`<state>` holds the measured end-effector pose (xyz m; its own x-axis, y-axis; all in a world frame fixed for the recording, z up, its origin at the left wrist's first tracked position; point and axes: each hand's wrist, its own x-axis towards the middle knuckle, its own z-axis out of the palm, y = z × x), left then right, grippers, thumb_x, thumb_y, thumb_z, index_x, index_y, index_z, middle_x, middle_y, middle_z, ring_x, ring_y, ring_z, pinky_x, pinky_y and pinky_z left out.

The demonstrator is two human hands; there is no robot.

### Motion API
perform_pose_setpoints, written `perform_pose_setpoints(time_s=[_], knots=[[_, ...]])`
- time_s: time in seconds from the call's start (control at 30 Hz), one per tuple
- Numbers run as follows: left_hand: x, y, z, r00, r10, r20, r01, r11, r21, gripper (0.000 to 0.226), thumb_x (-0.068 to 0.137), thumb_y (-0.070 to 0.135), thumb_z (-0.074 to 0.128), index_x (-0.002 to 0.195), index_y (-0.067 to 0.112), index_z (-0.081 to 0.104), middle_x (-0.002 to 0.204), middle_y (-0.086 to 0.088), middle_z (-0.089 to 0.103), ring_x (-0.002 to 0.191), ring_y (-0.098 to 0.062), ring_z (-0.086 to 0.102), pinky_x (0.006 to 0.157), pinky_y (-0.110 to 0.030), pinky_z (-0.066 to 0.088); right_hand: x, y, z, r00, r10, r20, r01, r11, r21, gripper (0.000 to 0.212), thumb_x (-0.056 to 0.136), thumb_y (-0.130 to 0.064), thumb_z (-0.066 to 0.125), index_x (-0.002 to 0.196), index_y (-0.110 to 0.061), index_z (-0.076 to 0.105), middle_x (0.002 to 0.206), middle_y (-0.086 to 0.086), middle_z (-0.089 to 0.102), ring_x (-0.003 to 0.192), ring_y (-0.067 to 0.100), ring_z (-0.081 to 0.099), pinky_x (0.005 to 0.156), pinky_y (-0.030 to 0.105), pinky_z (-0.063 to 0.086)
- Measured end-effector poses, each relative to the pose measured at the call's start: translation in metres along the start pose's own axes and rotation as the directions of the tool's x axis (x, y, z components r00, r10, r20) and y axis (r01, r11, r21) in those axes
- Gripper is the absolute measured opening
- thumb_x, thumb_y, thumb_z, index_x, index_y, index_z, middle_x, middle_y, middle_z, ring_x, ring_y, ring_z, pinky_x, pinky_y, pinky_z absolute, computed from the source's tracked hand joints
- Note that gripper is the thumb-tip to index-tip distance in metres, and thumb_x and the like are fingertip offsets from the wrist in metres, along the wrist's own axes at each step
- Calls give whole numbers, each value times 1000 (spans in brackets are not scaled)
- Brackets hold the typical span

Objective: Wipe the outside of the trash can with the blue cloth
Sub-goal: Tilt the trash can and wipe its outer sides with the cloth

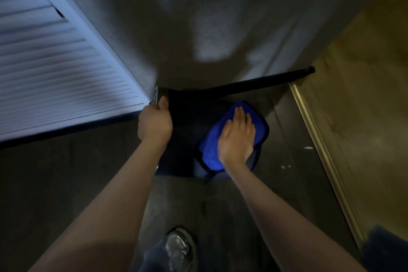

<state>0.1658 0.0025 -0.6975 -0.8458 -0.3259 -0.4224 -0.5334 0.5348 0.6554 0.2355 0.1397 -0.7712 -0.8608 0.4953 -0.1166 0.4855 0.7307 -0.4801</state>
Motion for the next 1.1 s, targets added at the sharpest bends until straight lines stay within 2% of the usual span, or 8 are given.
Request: perform_pose_setpoints(time_s=[0.13, 0.23, 0.3, 0.4, 0.57, 0.67, 0.83, 1.1], knots=[[-1, 0, 2, 1000, 19, 25, -18, 999, -27, 53, 93, 41, 38, 107, -5, 59, 117, -33, 58, 108, -48, 56, 94, -56, 46, -13, -70, 8, 972, -235, -13, 235, 972, 18, 49, 90, -27, 30, 132, -7, 46, 136, 10, 53, 127, 29, 47, 104, 40, 37], [-2, -6, -2, 1000, -3, 9, 4, 995, -99, 47, 93, 38, 40, 85, -3, 61, 109, -37, 59, 87, -43, 60, 78, -48, 47, -17, -80, 7, 904, -422, 65, 420, 906, 48, 50, 92, -29, 28, 137, -11, 39, 143, 5, 46, 133, 24, 40, 108, 37, 31], [-5, -14, -6, 1000, -9, 4, 10, 991, -135, 43, 93, 37, 41, 75, 3, 60, 105, -37, 60, 78, -40, 58, 71, -41, 43, -20, -63, 4, 790, -598, 134, 604, 797, 3, 51, 91, -32, 30, 137, -11, 40, 142, 5, 47, 131, 24, 43, 107, 36, 35], [-8, -22, -7, 1000, -14, -23, 11, 993, -121, 51, 92, 39, 43, 88, -8, 61, 105, -37, 62, 97, -47, 60, 83, -47, 48, -11, -16, -2, 621, -751, 225, 780, 621, -81, 53, 89, -33, 36, 136, -9, 40, 141, 8, 48, 129, 24, 45, 107, 33, 33], [-10, -13, 1, 1000, -1, -26, -2, 993, -120, 41, 89, 43, 44, 65, 12, 52, 101, -31, 65, 95, -43, 62, 84, -46, 49, 25, 70, -18, 950, -288, 125, 293, 956, -22, 44, 97, -20, 31, 138, -4, 35, 146, 14, 39, 135, 26, 37, 112, 31, 23], [-11, -4, 8, 1000, -6, -12, 5, 995, -98, 41, 90, 44, 42, 78, 7, 58, 107, -29, 64, 99, -42, 60, 86, -45, 47, 41, 66, -12, 993, -26, 115, 30, 999, -39, 44, 99, -21, 25, 141, -8, 31, 150, 9, 33, 138, 21, 29, 114, 30, 17], [-6, 6, 13, 999, -46, -12, 45, 998, -52, 49, 89, 45, 41, 106, 4, 61, 117, -24, 62, 107, -41, 58, 96, -48, 47, 23, -16, -1, 978, -206, 20, 206, 978, -26, 42, 95, -19, 31, 133, -5, 45, 137, 13, 51, 129, 26, 45, 108, 34, 30], [-15, 16, 12, 994, -10, 112, 19, 996, -88, 39, 95, 35, 40, 92, 3, 60, 104, -26, 64, 94, -35, 60, 82, -42, 47, -6, -50, -10, 867, -496, 52, 488, 866, 108, 51, 92, -34, 25, 138, -16, 39, 144, 3, 45, 134, 22, 38, 108, 35, 31]])
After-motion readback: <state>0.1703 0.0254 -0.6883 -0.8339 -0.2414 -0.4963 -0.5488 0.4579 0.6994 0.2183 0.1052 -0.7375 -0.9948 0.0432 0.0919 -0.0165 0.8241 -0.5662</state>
